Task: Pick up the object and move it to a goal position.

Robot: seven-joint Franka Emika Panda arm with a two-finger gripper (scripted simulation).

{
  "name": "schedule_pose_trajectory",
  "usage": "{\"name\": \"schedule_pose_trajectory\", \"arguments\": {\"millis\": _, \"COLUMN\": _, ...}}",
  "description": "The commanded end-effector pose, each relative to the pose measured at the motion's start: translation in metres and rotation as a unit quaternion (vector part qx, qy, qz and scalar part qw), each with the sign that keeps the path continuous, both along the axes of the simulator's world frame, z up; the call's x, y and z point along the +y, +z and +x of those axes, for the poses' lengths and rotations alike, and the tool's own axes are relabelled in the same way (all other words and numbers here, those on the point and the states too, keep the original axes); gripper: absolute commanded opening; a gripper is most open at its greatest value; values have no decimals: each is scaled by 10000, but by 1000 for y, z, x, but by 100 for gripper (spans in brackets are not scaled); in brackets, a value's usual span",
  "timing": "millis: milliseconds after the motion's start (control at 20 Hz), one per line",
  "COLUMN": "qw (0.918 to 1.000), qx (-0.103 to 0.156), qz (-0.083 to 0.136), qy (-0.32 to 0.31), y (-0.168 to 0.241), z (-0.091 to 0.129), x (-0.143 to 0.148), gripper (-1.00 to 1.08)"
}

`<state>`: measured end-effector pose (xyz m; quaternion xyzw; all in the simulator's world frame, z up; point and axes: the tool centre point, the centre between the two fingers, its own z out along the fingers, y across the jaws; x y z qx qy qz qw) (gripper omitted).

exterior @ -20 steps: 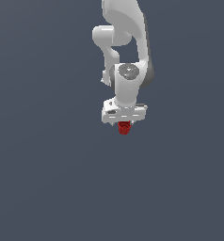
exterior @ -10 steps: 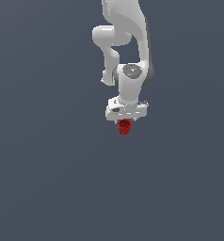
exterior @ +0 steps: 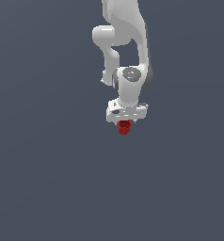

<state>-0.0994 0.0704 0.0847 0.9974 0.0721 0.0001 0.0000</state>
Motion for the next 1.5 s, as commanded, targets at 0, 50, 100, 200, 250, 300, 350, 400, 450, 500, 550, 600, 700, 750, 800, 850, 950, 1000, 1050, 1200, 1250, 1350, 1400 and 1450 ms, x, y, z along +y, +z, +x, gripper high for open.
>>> {"name": "schedule_pose_trajectory", "arguments": {"millis": 0, "qw": 10000, "qx": 3, "qz": 0, "qy": 2, "y": -11, "z": -1, "x": 0, "gripper": 100}}
{"name": "schedule_pose_trajectory", "arguments": {"millis": 50, "qw": 10000, "qx": 3, "qz": 0, "qy": 2, "y": -16, "z": -1, "x": 0, "gripper": 100}}
{"name": "schedule_pose_trajectory", "arguments": {"millis": 100, "qw": 10000, "qx": 3, "qz": 0, "qy": 2, "y": -21, "z": -1, "x": 0, "gripper": 100}}
{"name": "schedule_pose_trajectory", "arguments": {"millis": 200, "qw": 10000, "qx": 3, "qz": 0, "qy": 2, "y": -28, "z": -1, "x": 0, "gripper": 100}}
{"name": "schedule_pose_trajectory", "arguments": {"millis": 250, "qw": 10000, "qx": 1, "qz": 1, "qy": 5, "y": -31, "z": -1, "x": 0, "gripper": 100}}
{"name": "schedule_pose_trajectory", "arguments": {"millis": 300, "qw": 10000, "qx": 1, "qz": 1, "qy": 5, "y": -33, "z": -1, "x": 0, "gripper": 100}}
{"name": "schedule_pose_trajectory", "arguments": {"millis": 350, "qw": 10000, "qx": 1, "qz": 1, "qy": 5, "y": -35, "z": -1, "x": 0, "gripper": 100}}
{"name": "schedule_pose_trajectory", "arguments": {"millis": 400, "qw": 10000, "qx": 1, "qz": 1, "qy": 5, "y": -37, "z": -1, "x": 0, "gripper": 100}}
{"name": "schedule_pose_trajectory", "arguments": {"millis": 450, "qw": 10000, "qx": 1, "qz": 1, "qy": 5, "y": -37, "z": -1, "x": 0, "gripper": 100}}
{"name": "schedule_pose_trajectory", "arguments": {"millis": 500, "qw": 10000, "qx": 1, "qz": 1, "qy": 5, "y": -38, "z": -1, "x": 0, "gripper": 100}}
{"name": "schedule_pose_trajectory", "arguments": {"millis": 550, "qw": 10000, "qx": 1, "qz": 1, "qy": 5, "y": -38, "z": -1, "x": 0, "gripper": -100}}
{"name": "schedule_pose_trajectory", "arguments": {"millis": 600, "qw": 10000, "qx": 1, "qz": 1, "qy": 5, "y": -38, "z": -1, "x": 0, "gripper": -100}}
{"name": "schedule_pose_trajectory", "arguments": {"millis": 700, "qw": 10000, "qx": 1, "qz": 1, "qy": 5, "y": -38, "z": -1, "x": 0, "gripper": -100}}
{"name": "schedule_pose_trajectory", "arguments": {"millis": 750, "qw": 10000, "qx": 1, "qz": 1, "qy": 5, "y": -38, "z": -1, "x": 0, "gripper": -100}}
{"name": "schedule_pose_trajectory", "arguments": {"millis": 800, "qw": 10000, "qx": 1, "qz": 1, "qy": 5, "y": -38, "z": -1, "x": 0, "gripper": -100}}
{"name": "schedule_pose_trajectory", "arguments": {"millis": 850, "qw": 10000, "qx": 1, "qz": 1, "qy": 5, "y": -38, "z": -1, "x": 0, "gripper": -100}}
{"name": "schedule_pose_trajectory", "arguments": {"millis": 950, "qw": 10000, "qx": 1, "qz": 1, "qy": 5, "y": -38, "z": -1, "x": 0, "gripper": -100}}
{"name": "schedule_pose_trajectory", "arguments": {"millis": 1000, "qw": 10000, "qx": 1, "qz": 1, "qy": 5, "y": -38, "z": -1, "x": 0, "gripper": -100}}
{"name": "schedule_pose_trajectory", "arguments": {"millis": 1050, "qw": 10000, "qx": -4, "qz": -1, "qy": 4, "y": -36, "z": -1, "x": 0, "gripper": -100}}
{"name": "schedule_pose_trajectory", "arguments": {"millis": 1200, "qw": 10000, "qx": -33, "qz": 9, "qy": 15, "y": -36, "z": 0, "x": -1, "gripper": -100}}
{"name": "schedule_pose_trajectory", "arguments": {"millis": 1250, "qw": 10000, "qx": -55, "qz": 16, "qy": 23, "y": -35, "z": 1, "x": -1, "gripper": -100}}
{"name": "schedule_pose_trajectory", "arguments": {"millis": 1350, "qw": 9999, "qx": -119, "qz": 37, "qy": 47, "y": -34, "z": 5, "x": -3, "gripper": -100}}
{"name": "schedule_pose_trajectory", "arguments": {"millis": 1400, "qw": 9998, "qx": -160, "qz": 51, "qy": 63, "y": -33, "z": 7, "x": -5, "gripper": -100}}
{"name": "schedule_pose_trajectory", "arguments": {"millis": 1450, "qw": 9997, "qx": -207, "qz": 66, "qy": 80, "y": -32, "z": 9, "x": -6, "gripper": -100}}
